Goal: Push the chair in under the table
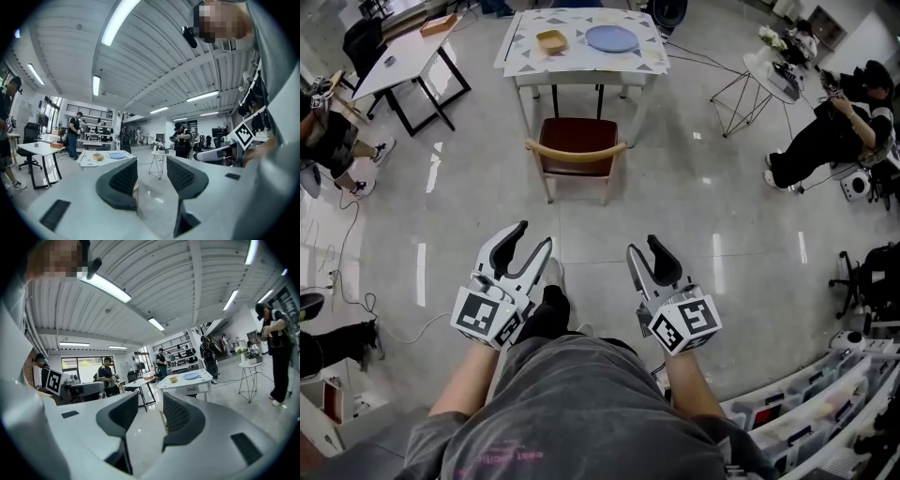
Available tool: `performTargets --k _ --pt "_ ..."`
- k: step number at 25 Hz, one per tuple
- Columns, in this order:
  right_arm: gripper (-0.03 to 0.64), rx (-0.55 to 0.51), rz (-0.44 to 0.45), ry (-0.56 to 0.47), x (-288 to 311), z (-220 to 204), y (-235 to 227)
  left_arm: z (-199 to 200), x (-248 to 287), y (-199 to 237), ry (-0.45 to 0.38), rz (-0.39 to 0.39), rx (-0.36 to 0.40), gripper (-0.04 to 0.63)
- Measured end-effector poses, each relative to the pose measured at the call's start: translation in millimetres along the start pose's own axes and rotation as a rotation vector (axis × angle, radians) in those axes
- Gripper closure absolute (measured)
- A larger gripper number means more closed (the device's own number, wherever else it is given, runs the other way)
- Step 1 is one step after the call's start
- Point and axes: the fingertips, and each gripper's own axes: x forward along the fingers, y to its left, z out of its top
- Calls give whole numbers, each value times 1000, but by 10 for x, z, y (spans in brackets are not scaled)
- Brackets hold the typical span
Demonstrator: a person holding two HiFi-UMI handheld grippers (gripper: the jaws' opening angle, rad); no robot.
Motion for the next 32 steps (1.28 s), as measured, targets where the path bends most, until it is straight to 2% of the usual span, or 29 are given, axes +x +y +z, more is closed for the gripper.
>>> performTargets --k 7,16,21,25,32 --pt "468 14 -14 30 517 -38 -203 -102 393 428 5 -17 -30 413" --pt "468 37 -32 79 1499 -42 -337 -236 917 1281 50 -58 -84 417" --pt "468 41 -55 100 2002 12 -372 -237 1226 1725 69 -102 -89 410" --pt "468 47 -79 106 2360 61 -410 -247 1434 2020 92 -126 -49 410" --pt "468 51 -121 128 2836 126 -493 -244 1685 2526 96 -139 -81 410"
